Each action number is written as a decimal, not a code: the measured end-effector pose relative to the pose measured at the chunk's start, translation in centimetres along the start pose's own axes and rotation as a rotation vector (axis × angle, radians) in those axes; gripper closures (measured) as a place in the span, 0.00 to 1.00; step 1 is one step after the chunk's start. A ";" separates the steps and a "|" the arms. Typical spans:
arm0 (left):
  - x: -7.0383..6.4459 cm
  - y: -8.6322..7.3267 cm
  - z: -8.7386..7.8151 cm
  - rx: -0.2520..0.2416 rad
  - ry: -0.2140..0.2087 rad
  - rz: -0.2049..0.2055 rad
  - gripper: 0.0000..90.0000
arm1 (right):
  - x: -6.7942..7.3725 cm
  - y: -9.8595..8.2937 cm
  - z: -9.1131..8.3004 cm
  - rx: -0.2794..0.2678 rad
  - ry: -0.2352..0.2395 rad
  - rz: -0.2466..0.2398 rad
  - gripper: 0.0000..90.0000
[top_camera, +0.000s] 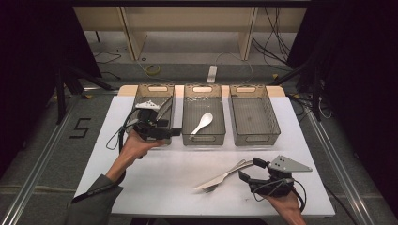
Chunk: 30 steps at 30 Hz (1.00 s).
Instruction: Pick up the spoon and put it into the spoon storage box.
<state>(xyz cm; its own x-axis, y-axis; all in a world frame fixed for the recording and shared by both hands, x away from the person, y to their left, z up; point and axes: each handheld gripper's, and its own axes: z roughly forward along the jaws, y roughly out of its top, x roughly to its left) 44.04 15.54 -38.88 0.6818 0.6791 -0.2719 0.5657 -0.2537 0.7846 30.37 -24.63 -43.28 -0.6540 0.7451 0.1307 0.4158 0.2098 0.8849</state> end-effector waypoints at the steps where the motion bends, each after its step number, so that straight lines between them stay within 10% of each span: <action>1: 0.0 -0.4 -0.3 -0.008 0.001 0.005 0.24 | -0.1 0.1 0.1 0.004 -0.001 -0.001 0.28; 30: -1.1 -6.5 -5.0 -0.157 0.009 0.041 0.22 | -2.7 1.1 3.1 0.107 -0.054 0.002 0.43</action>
<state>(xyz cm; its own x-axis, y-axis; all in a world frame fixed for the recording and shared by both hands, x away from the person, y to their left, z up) 37.29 19.86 -40.91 0.6981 0.6769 -0.2334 0.4575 -0.1710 0.8726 34.58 -24.49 -44.00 -0.6193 0.7780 0.1056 0.4839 0.2723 0.8317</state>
